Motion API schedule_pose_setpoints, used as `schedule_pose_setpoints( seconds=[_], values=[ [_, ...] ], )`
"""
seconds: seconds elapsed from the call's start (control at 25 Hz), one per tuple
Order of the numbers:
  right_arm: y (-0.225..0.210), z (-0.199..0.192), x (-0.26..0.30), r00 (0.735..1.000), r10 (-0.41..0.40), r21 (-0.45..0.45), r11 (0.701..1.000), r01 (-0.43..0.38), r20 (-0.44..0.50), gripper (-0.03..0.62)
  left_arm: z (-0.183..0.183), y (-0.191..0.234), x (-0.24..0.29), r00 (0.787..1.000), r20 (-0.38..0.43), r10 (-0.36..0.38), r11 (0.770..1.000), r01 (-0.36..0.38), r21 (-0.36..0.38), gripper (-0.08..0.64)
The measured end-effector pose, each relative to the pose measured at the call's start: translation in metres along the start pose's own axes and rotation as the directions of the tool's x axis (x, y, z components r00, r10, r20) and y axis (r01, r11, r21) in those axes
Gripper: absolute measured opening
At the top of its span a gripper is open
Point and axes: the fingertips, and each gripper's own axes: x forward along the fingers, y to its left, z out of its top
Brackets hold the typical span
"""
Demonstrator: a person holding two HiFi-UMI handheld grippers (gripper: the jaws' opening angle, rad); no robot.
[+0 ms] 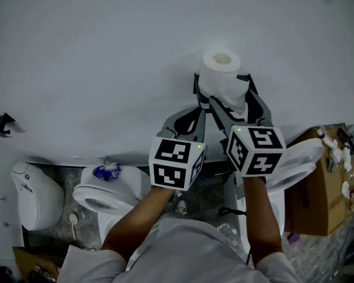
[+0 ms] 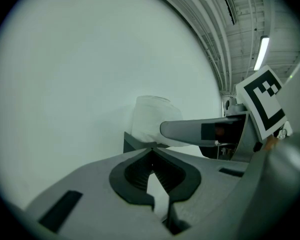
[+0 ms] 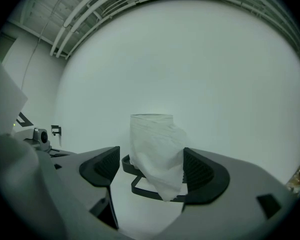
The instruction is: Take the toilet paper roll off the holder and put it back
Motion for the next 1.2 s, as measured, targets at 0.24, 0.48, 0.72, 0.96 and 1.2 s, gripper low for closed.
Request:
schedule_pose_setpoints(
  seconds=[0.24, 0.48, 0.72, 0.96, 1.2],
  values=[
    [0.001, -0.011, -0.013, 1.000, 0.012, 0.001, 1.000, -0.012, -0.015, 0.400, 0.000, -0.010, -0.005, 1.000, 0.002, 0.004, 1.000, -0.004, 0.003, 0.003],
    [0.001, -0.019, -0.027, 0.999, 0.024, -0.006, 1.000, -0.025, -0.023, 0.399, -0.001, -0.025, -0.008, 1.000, 0.004, 0.006, 1.000, -0.006, 0.005, 0.003],
    [0.000, -0.029, -0.041, 0.999, 0.025, -0.009, 1.000, -0.026, -0.033, 0.344, -0.005, -0.035, -0.012, 1.000, 0.001, 0.011, 1.000, -0.011, 0.006, 0.003],
    [-0.002, -0.033, -0.055, 1.000, 0.018, -0.016, 1.000, -0.018, -0.015, 0.162, -0.007, -0.045, -0.016, 1.000, 0.000, 0.017, 1.000, -0.017, 0.010, 0.003],
    [-0.001, -0.039, -0.065, 0.999, 0.033, -0.016, 0.999, -0.033, -0.020, 0.128, -0.011, -0.055, -0.018, 1.000, -0.002, 0.018, 1.000, -0.018, 0.012, 0.003]
  ],
)
